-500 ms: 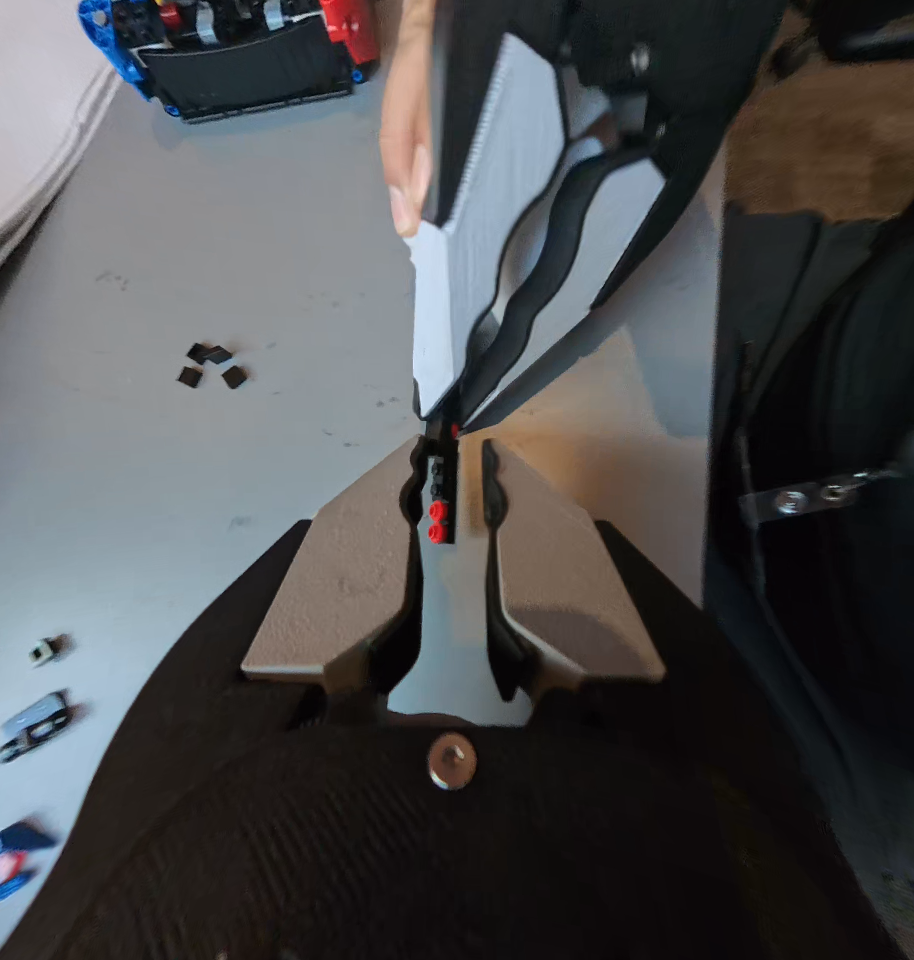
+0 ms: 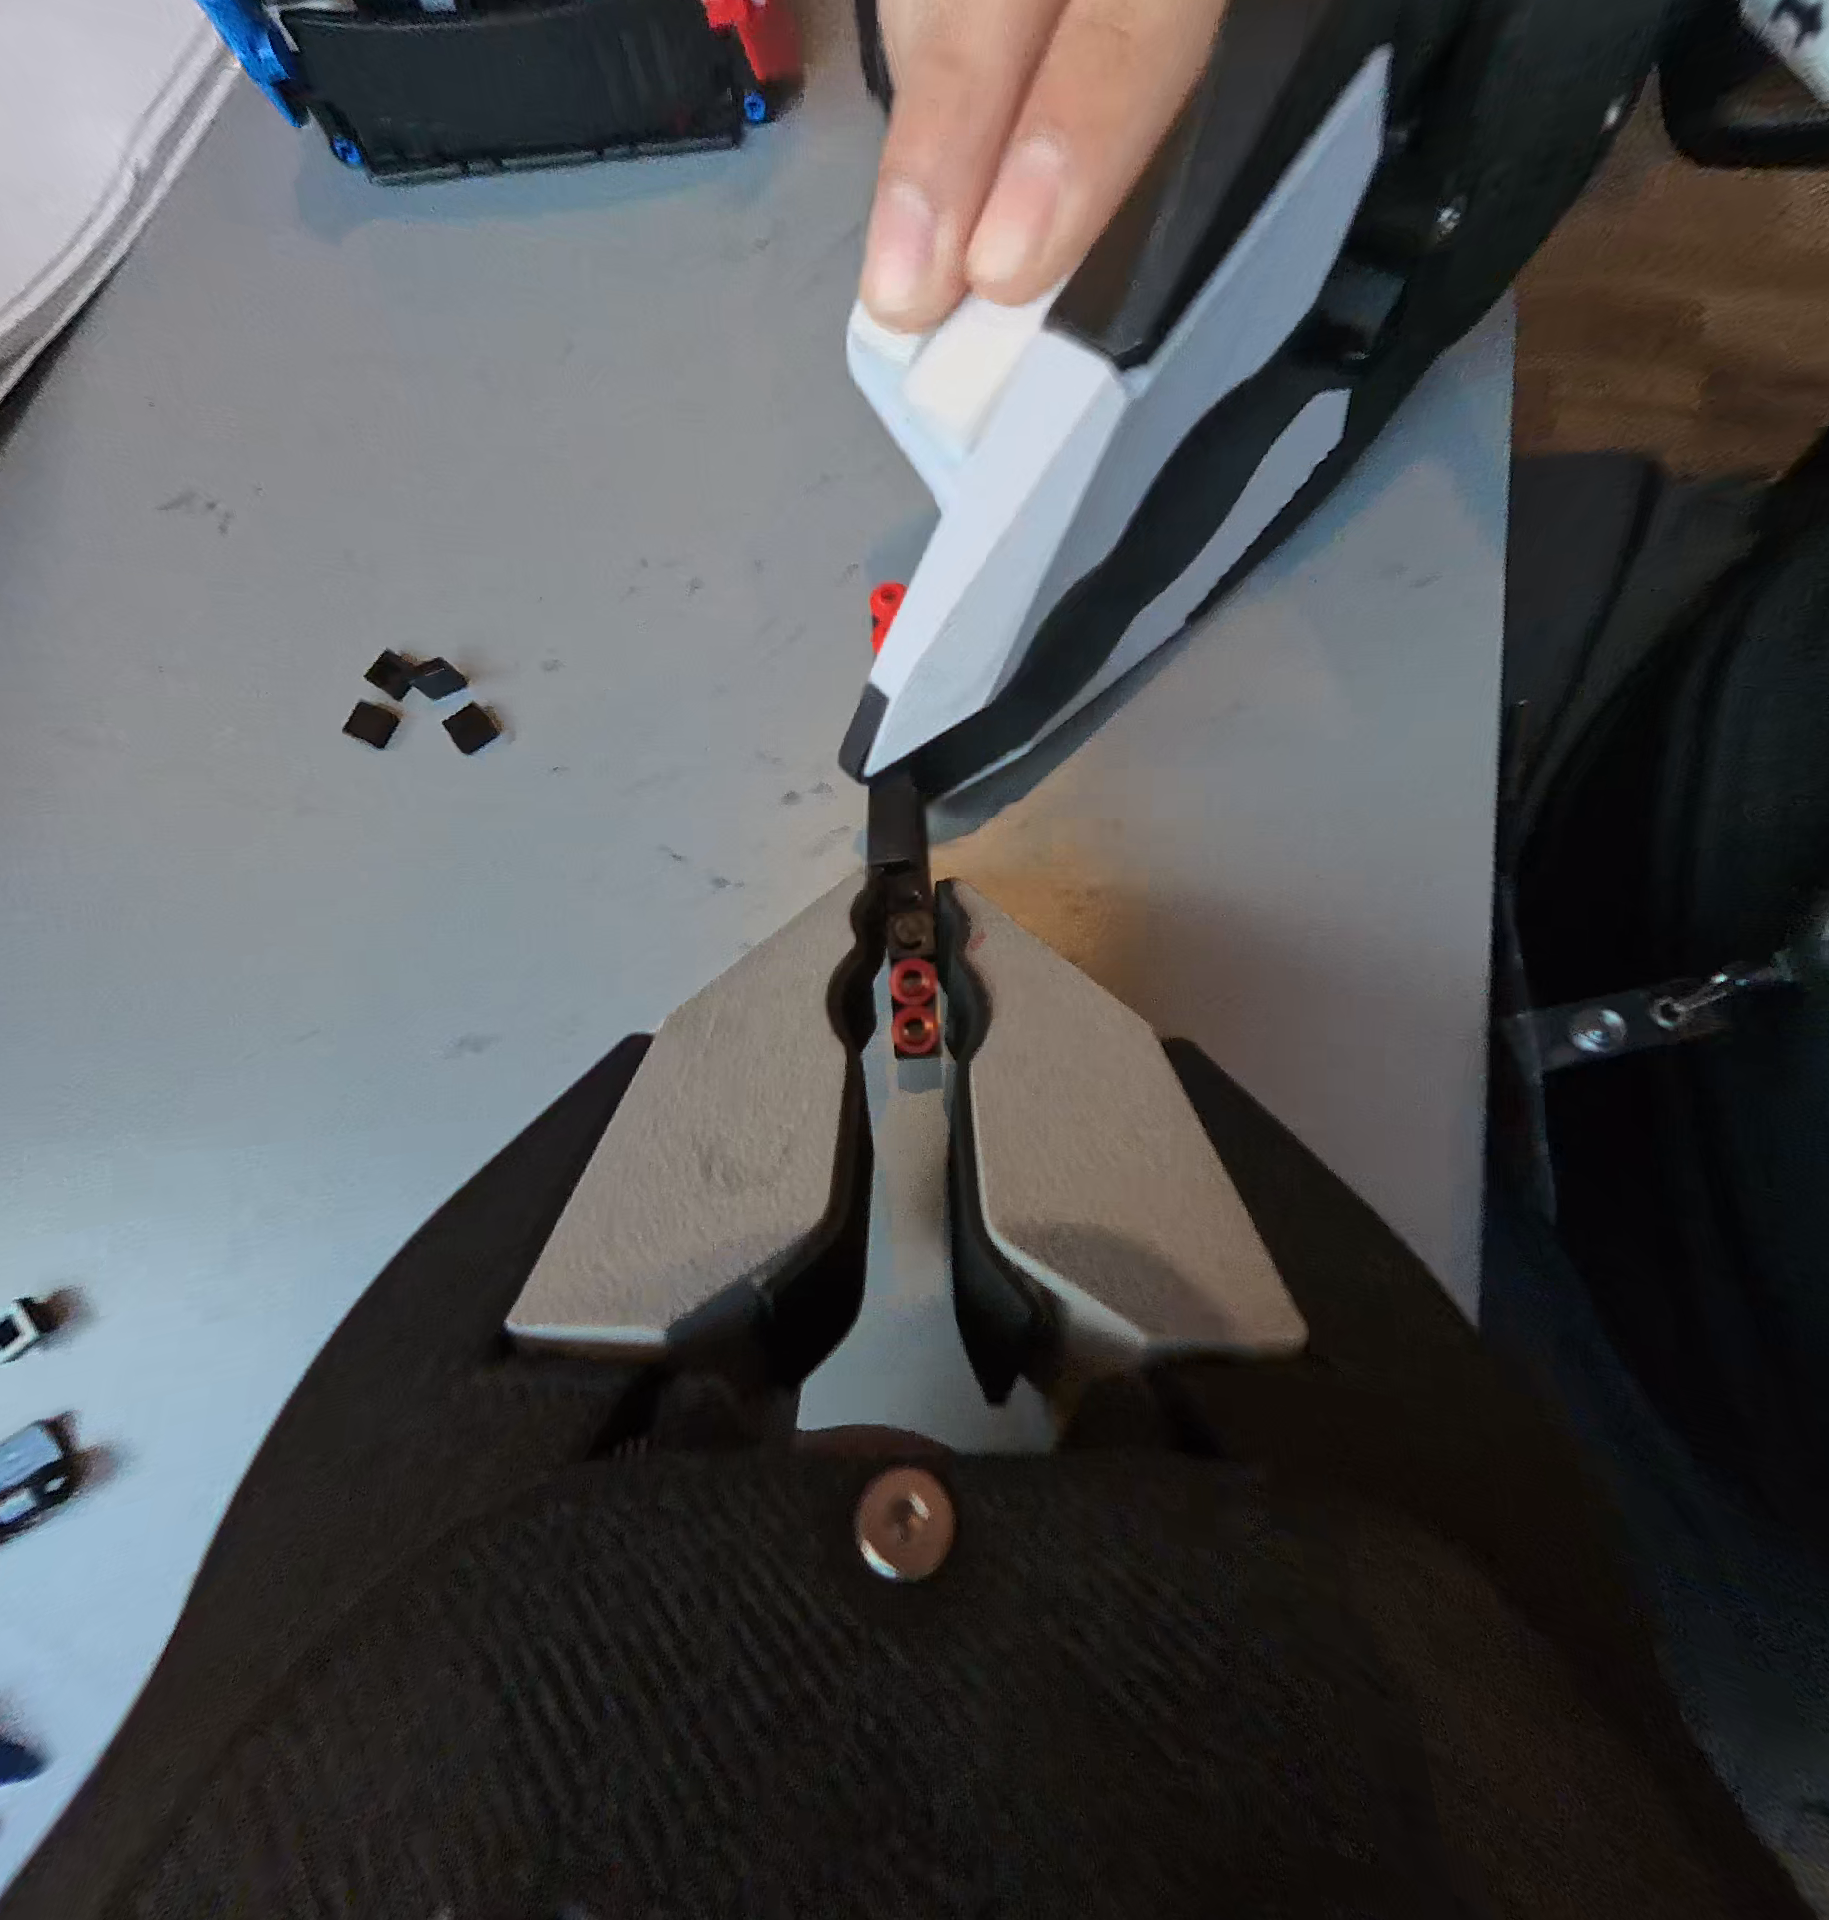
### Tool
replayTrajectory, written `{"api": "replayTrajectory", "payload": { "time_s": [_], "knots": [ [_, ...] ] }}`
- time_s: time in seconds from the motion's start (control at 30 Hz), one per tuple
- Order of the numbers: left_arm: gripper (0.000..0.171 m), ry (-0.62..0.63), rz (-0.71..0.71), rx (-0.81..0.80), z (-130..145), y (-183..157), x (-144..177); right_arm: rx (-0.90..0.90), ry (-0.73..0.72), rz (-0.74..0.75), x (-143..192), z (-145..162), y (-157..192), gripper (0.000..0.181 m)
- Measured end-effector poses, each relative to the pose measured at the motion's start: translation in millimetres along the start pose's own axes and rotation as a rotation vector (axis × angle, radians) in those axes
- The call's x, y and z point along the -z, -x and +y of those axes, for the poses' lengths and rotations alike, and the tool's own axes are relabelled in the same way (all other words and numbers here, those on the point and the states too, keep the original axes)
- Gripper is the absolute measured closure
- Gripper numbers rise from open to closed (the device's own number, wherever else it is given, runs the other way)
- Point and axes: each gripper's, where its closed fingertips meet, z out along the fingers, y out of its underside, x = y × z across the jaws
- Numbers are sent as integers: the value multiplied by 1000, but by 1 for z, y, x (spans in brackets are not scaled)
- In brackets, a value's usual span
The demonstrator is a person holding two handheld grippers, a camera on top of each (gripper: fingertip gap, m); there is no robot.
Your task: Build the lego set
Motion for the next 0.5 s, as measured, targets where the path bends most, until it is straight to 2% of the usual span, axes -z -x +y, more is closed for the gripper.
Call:
{"api": "replayTrajectory", "payload": {
  "time_s": [0.17,0.37,0.5],
  "knots": [
    [166,14,34,-6,0,-1,0,-333,-40,-135,4,2,-2,166],
    [166,32,79,-101,4,-2,4,-425,-53,-174,14,6,-4,167],
    [163,77,66,-164,10,5,9,-697,-13,-227,25,25,-18,169]
  ]
}}
